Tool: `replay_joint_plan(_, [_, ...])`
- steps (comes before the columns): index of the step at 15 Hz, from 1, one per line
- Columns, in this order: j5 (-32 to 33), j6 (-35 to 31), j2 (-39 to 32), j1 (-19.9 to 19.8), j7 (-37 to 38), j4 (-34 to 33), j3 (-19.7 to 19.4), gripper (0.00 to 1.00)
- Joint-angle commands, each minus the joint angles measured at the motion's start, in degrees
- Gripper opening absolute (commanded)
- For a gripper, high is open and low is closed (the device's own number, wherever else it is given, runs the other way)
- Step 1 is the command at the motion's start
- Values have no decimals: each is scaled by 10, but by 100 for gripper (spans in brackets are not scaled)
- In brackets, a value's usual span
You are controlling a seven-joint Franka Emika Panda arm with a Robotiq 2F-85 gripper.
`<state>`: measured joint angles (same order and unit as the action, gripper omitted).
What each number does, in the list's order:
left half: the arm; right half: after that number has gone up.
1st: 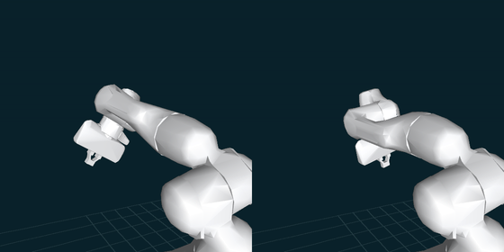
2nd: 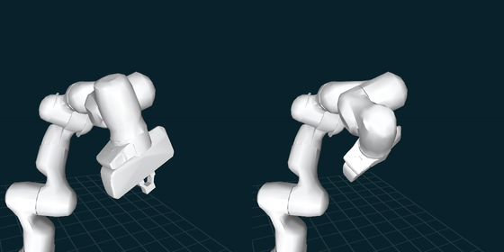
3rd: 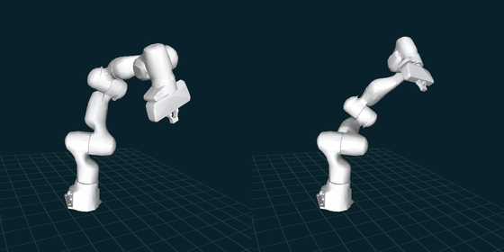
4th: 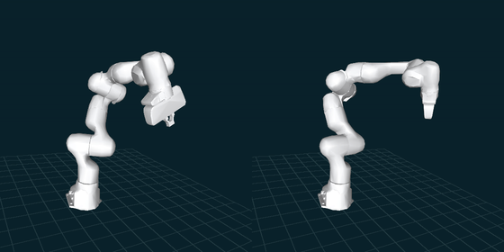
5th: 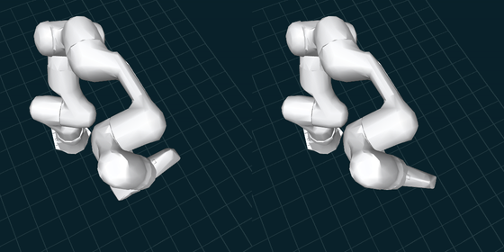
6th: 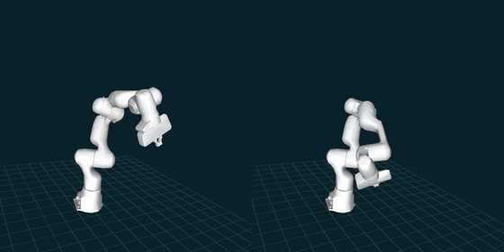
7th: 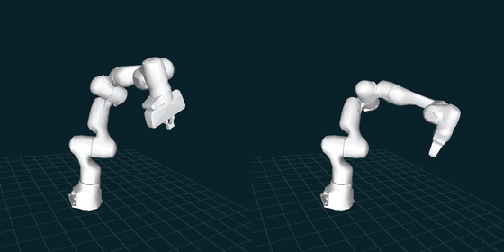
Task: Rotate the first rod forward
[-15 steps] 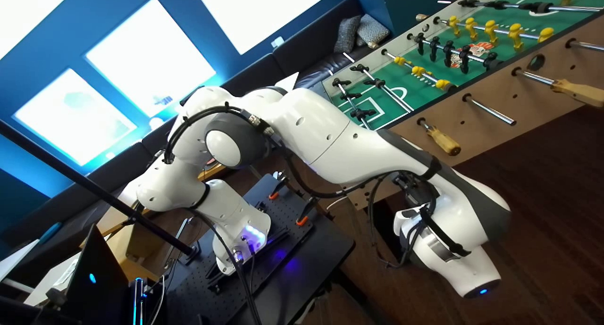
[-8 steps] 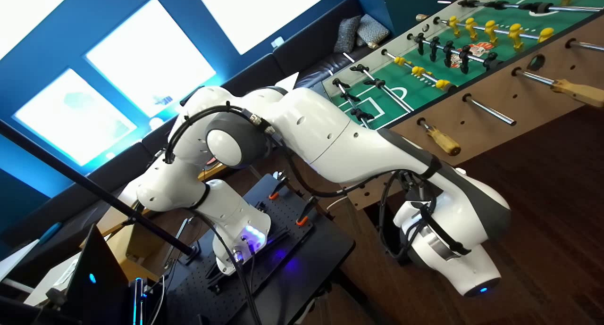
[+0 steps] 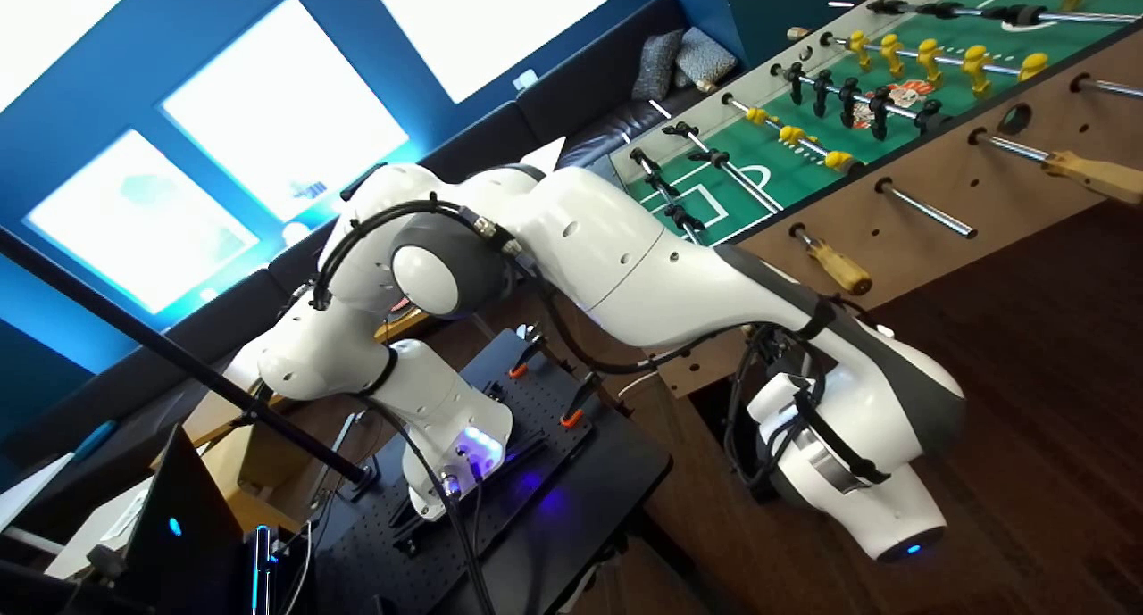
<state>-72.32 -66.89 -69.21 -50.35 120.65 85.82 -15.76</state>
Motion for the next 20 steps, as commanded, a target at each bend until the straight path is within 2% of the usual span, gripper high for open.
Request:
replay_joint_plan(1, [-7, 42, 1, 0, 98, 4, 0, 15])
replay_joint_plan(9, [-24, 30, 18, 3, 339, 28, -2, 15])
replay_joint_plan(10, [-57, 57, 31, 63, 288, 110, -74, 15])
replay_joint_plan(11, [-70, 57, 31, 69, 295, 121, -79, 15])
replay_joint_plan(12, [-87, 61, 33, 83, 295, 137, -93, 50])
replay_joint_plan(13, [-98, 66, 34, 96, 295, 145, -105, 66])
replay_joint_plan(17, [-117, 124, 33, 129, 287, 195, -141, 95])
replay_joint_plan(18, [-120, 130, 35, 135, 285, 205, -147, 100])
replay_joint_plan(20, [-126, 132, 47, 139, 284, 217, -157, 100])
